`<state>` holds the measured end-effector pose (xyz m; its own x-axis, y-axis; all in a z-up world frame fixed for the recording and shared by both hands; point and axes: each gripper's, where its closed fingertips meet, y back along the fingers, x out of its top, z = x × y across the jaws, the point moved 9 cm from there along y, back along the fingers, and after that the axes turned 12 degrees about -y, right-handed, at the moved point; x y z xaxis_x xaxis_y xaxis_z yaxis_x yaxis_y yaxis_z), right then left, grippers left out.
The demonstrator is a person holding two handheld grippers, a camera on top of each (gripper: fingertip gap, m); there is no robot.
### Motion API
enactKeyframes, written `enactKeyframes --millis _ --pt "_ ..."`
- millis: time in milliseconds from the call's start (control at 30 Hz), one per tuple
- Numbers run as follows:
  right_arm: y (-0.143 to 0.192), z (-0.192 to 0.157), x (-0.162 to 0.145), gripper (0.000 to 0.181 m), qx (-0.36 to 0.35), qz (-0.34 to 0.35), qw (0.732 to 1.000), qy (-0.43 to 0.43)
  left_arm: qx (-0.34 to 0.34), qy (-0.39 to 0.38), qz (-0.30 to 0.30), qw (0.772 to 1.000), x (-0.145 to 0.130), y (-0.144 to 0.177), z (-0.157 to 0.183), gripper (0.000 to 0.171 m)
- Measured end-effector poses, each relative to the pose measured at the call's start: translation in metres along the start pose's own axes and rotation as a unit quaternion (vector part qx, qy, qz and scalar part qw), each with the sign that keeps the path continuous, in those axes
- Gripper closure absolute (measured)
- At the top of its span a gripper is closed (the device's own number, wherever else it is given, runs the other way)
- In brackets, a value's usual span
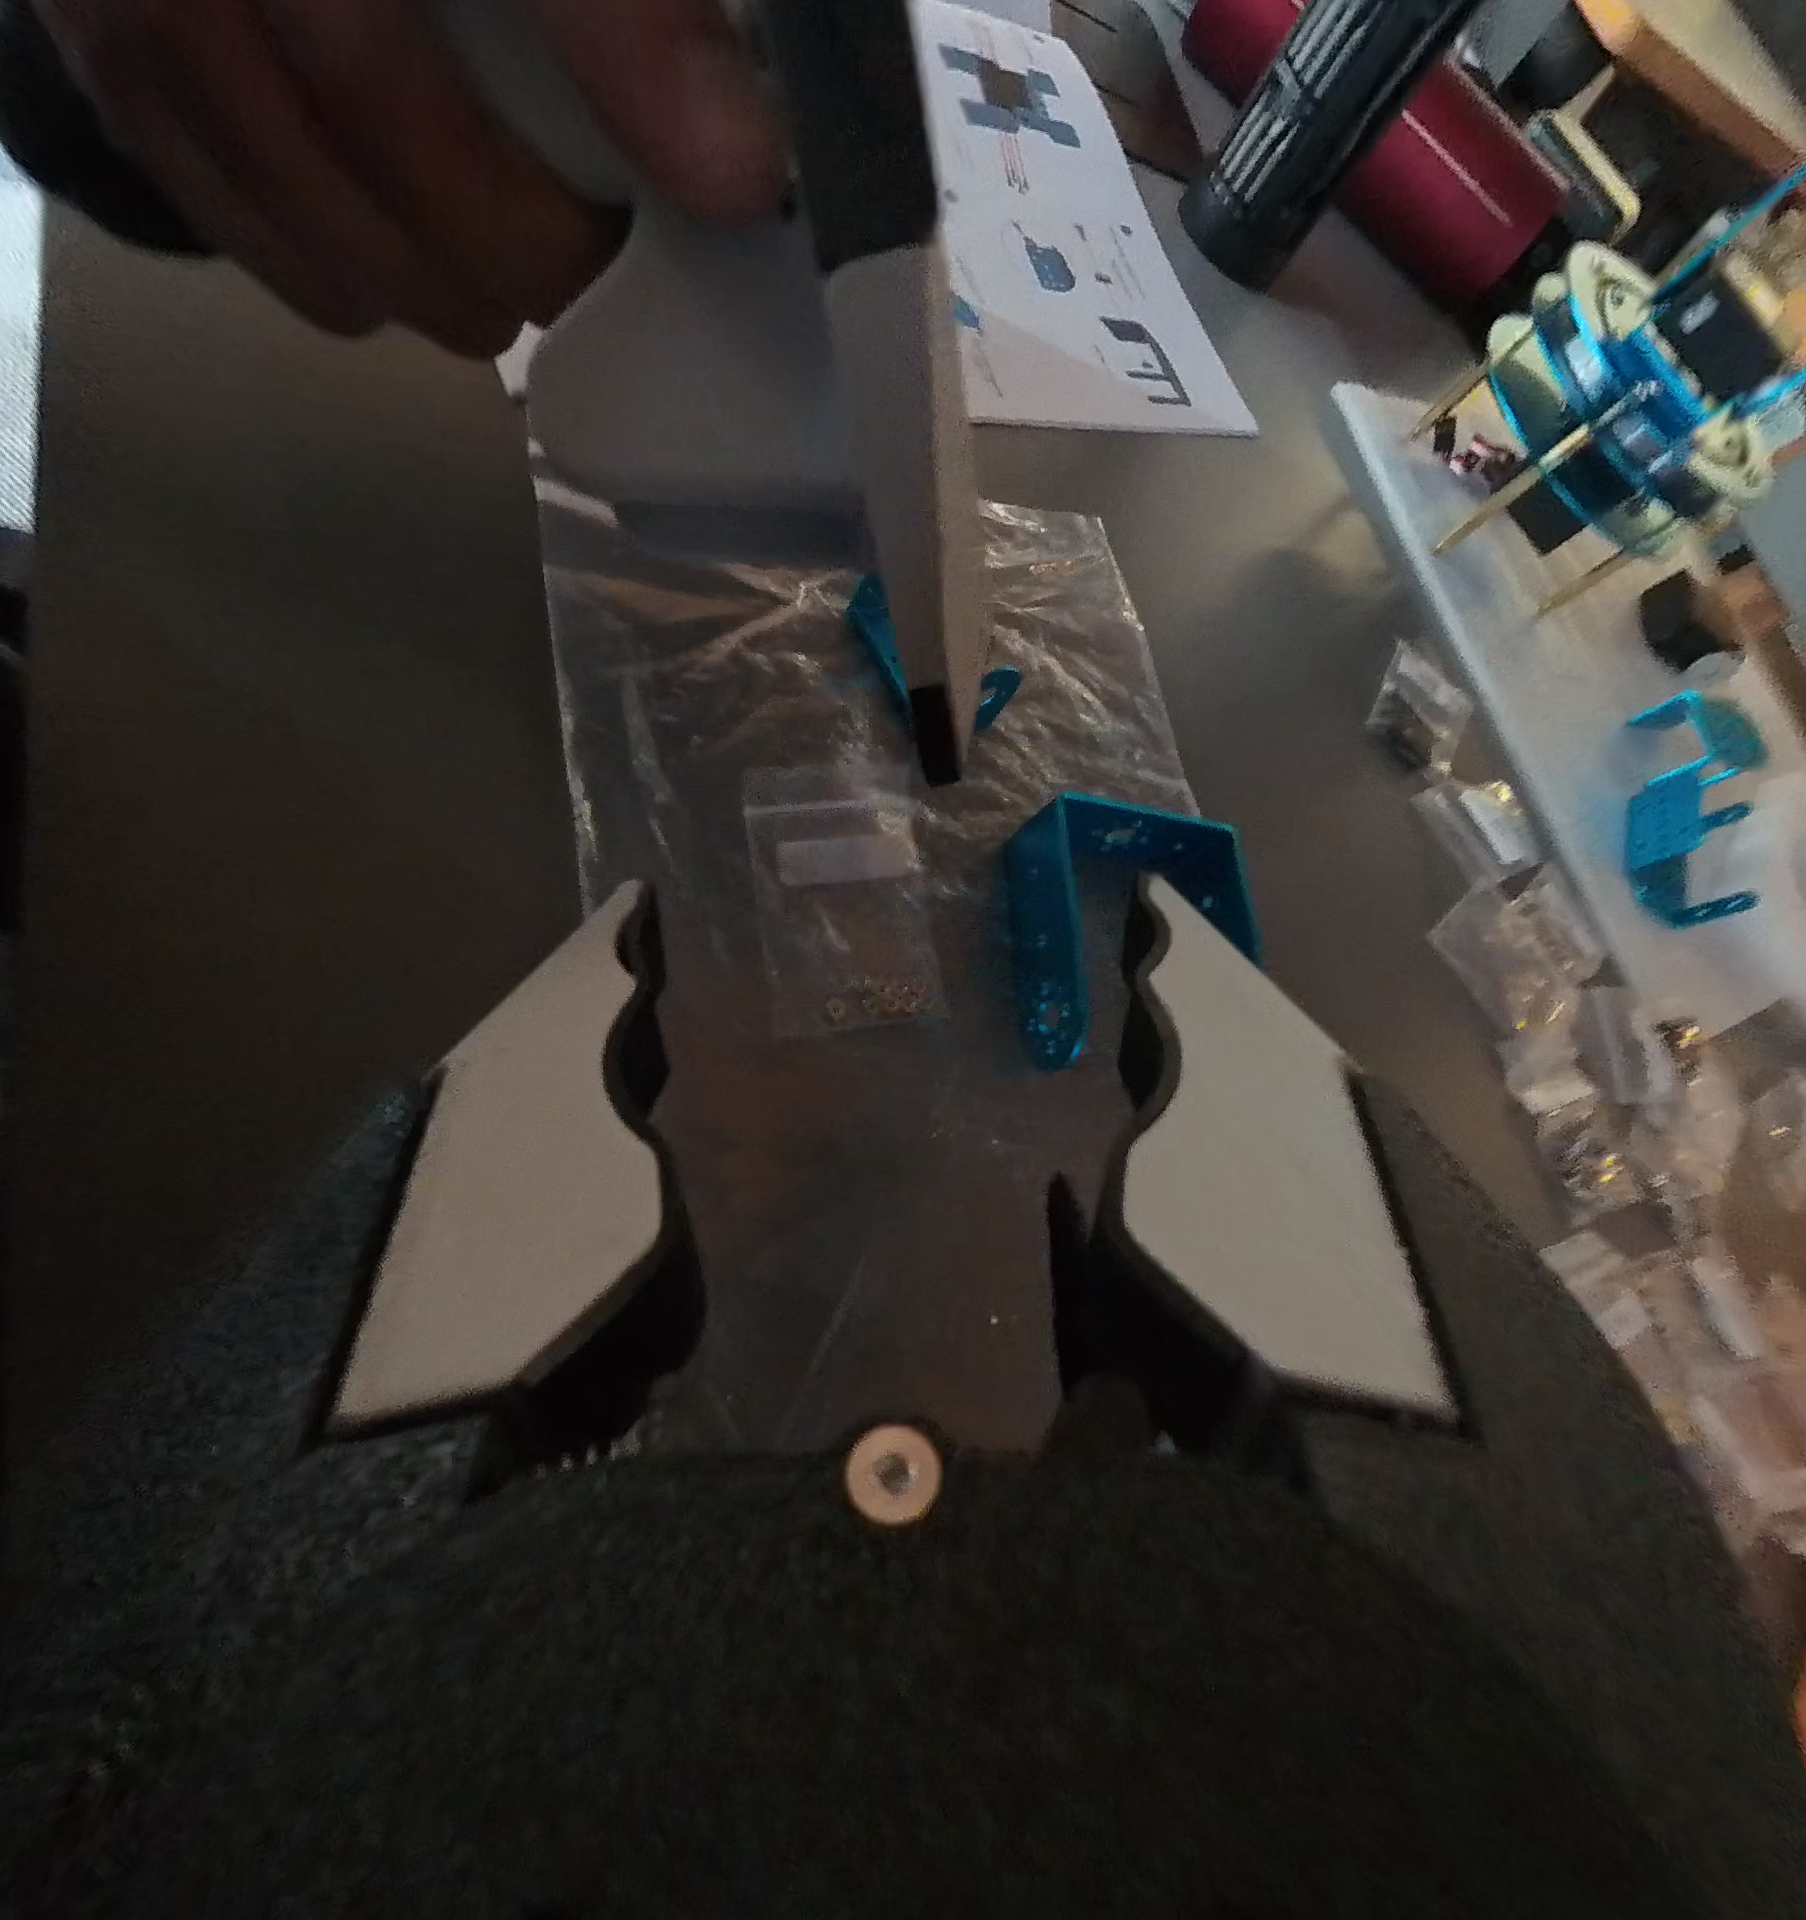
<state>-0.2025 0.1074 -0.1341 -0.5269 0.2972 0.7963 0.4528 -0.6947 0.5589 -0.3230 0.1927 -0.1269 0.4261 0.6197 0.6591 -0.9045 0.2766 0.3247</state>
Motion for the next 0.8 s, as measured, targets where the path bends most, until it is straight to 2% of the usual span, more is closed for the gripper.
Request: enactKeyframes --millis 100,167,233,300,333,400,467,533,667,800 --pt "-0.008 -0.004 0.002 0.103 0.004 -0.022 0.999 0.049 -0.005 -0.002 -0.006 1.000 0.003 -0.002 0.002 0.171" --pt "-0.013 -0.004 0.000 0.106 0.018 -0.036 0.998 0.049 -0.002 -0.019 -0.005 1.000 0.005 0.000 0.002 0.171" --pt "-0.012 -0.003 -0.002 0.129 0.068 -0.044 0.997 0.020 0.035 -0.052 -0.003 0.998 0.007 0.011 0.000 0.171" --pt "-0.012 0.001 0.002 0.132 0.093 -0.036 0.995 -0.021 0.083 -0.098 -0.013 0.992 0.004 0.025 -0.003 0.171" --pt "-0.014 0.002 0.004 0.130 0.109 -0.036 0.993 -0.035 0.107 -0.113 -0.023 0.988 0.002 0.031 -0.004 0.167" --pt "-0.022 0.004 0.007 0.114 0.128 -0.051 0.989 -0.060 0.141 -0.129 -0.043 0.981 -0.006 0.038 -0.007 0.154" --pt "-0.033 0.006 0.009 0.103 0.144 -0.075 0.984 -0.071 0.156 -0.134 -0.050 0.977 -0.012 0.040 -0.008 0.153" --pt "-0.043 0.007 0.011 0.101 0.147 -0.093 0.982 -0.071 0.160 -0.135 -0.045 0.977 -0.017 0.041 -0.007 0.153" --pt "-0.050 0.006 0.015 0.116 0.155 -0.099 0.981 -0.055 0.153 -0.122 -0.024 0.980 -0.023 0.045 -0.007 0.153" --pt "-0.049 0.006 0.014 0.140 0.144 -0.091 0.985 -0.040 0.133 -0.106 -0.016 0.985 -0.028 0.047 -0.010 0.153"
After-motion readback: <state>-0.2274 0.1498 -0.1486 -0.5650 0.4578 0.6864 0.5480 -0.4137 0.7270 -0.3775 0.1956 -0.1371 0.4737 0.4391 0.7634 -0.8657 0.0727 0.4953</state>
